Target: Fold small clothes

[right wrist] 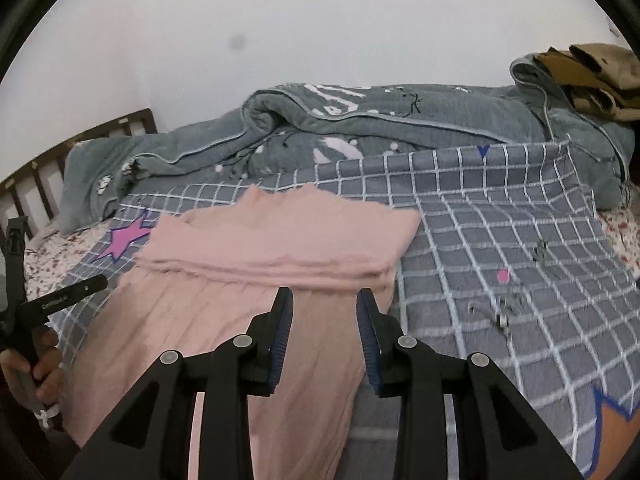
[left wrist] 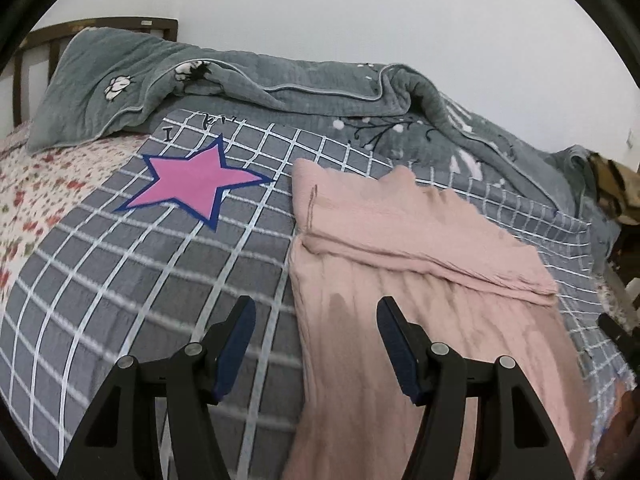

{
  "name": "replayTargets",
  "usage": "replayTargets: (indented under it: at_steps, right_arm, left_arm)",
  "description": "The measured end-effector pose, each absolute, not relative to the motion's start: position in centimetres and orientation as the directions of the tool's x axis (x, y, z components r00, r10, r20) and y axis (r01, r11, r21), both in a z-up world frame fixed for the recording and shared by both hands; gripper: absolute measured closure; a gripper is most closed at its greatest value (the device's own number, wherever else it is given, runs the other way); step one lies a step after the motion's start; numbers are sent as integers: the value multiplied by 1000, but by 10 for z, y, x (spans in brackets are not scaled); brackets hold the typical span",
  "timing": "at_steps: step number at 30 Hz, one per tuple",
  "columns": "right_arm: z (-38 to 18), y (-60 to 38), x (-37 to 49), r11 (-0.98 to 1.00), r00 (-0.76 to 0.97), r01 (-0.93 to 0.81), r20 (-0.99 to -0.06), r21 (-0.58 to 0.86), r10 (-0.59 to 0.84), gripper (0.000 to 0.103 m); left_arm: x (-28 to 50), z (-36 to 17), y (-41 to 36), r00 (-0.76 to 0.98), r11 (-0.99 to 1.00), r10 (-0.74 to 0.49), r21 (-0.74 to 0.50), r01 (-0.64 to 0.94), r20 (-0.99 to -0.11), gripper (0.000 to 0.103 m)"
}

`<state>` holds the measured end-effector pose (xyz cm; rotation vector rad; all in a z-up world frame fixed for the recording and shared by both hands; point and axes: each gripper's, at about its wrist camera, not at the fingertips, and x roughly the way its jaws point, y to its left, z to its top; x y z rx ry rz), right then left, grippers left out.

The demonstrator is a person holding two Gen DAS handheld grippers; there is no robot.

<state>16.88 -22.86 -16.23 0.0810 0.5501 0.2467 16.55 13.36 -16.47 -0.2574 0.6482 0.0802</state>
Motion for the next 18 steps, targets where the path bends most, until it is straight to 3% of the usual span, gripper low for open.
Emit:
replayTargets:
  at_steps: [7,18]
  right_arm:
    - [-175,-226,120,975,835,-209,-505,78,220,68]
    - [-186,-229,61,979,810,-198,-553,55,195,63]
  left_arm:
    - [115,-175,120,806,978,23,-155,-142,-592,42]
    - [58,-184,114,799,980,-15,-169,-109,-601,42]
